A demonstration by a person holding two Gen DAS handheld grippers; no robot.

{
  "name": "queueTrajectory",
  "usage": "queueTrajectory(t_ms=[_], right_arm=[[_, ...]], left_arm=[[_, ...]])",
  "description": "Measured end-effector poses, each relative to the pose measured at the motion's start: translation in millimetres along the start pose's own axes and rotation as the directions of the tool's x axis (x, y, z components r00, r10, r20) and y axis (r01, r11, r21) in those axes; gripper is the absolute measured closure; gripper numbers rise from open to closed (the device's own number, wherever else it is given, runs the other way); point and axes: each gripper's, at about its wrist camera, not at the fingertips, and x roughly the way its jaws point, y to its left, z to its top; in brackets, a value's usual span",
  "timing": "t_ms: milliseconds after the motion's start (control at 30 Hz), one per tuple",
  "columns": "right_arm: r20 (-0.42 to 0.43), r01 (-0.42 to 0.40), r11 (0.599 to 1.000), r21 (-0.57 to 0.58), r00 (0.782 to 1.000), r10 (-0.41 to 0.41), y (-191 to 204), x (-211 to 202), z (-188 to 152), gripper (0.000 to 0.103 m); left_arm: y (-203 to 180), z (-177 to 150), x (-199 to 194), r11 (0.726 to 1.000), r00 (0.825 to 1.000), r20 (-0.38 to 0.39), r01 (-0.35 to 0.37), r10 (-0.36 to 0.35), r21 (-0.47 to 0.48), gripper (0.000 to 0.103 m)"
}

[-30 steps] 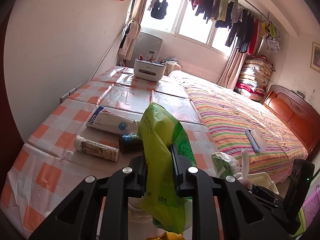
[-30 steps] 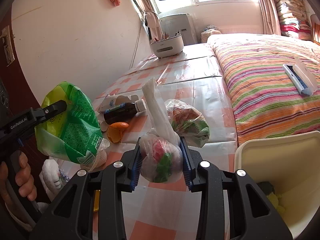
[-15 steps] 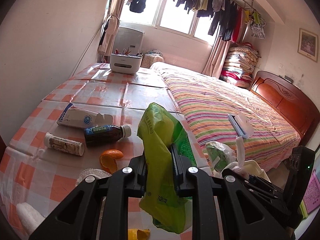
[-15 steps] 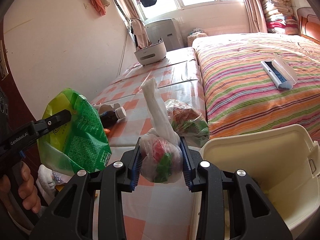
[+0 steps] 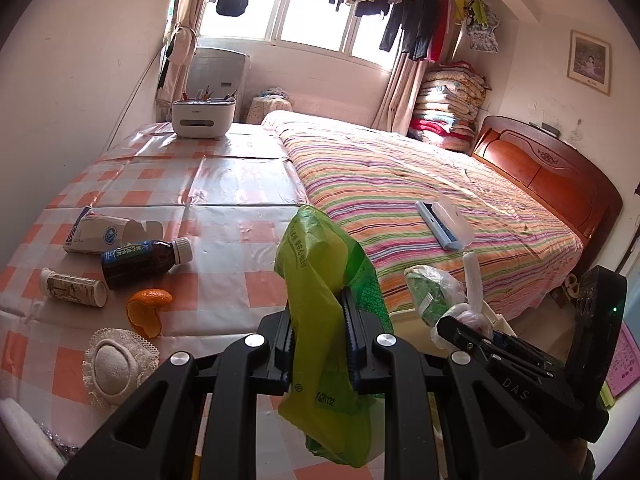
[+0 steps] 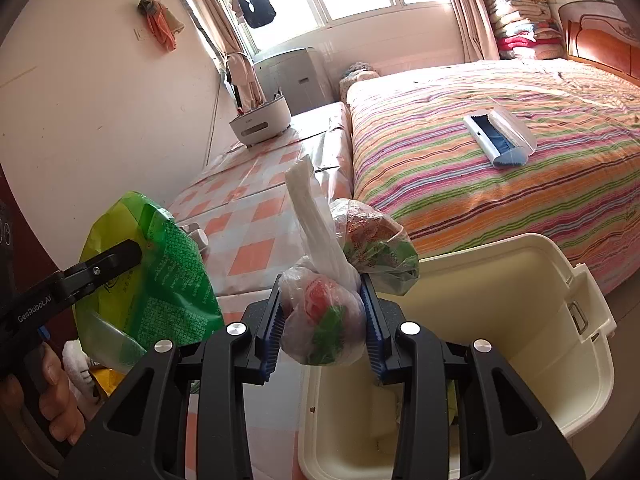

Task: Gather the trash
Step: 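Carry the white bag to the bin with the right tool while the left holds the green bag, then open the right tool to drop the white bag into the bin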

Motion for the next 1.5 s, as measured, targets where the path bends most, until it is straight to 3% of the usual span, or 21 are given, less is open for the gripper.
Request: queueTrajectory(t_ms=[667,967,1133,1500], right_arm=[[0.037,0.109,0.99,0.087,0.993,-0.113,-53.4,-20.5,-3.9,0.066],[0.051,0.113,0.987,0.113,0.991,-0.12,-61.1,-24.9,-3.1,0.066],[0.106,0.109,0.984,0.144,0.987,-0.124,-64.7,-34.9,-1.3,0.049],[0.169,0.1,0.971,0.217,0.976,-0.138,-78.3,-49.9,1.7,0.045]], left_arm=[[-54.4,-10.7,18.8,0.992,0.995,-0.046,0.093,-0.09,0.081,0.083],[-69.3,-15.8,20.8,0.987,0.992,-0.059,0.114,-0.108,0.11,0.083],[-70.7,-15.8,23.3,0.986,0.991,-0.063,0.122,-0.116,0.116,0.083],[-81.2,-18.3,29.6,0.98,0.988,-0.077,0.144,-0.134,0.137,0.083]])
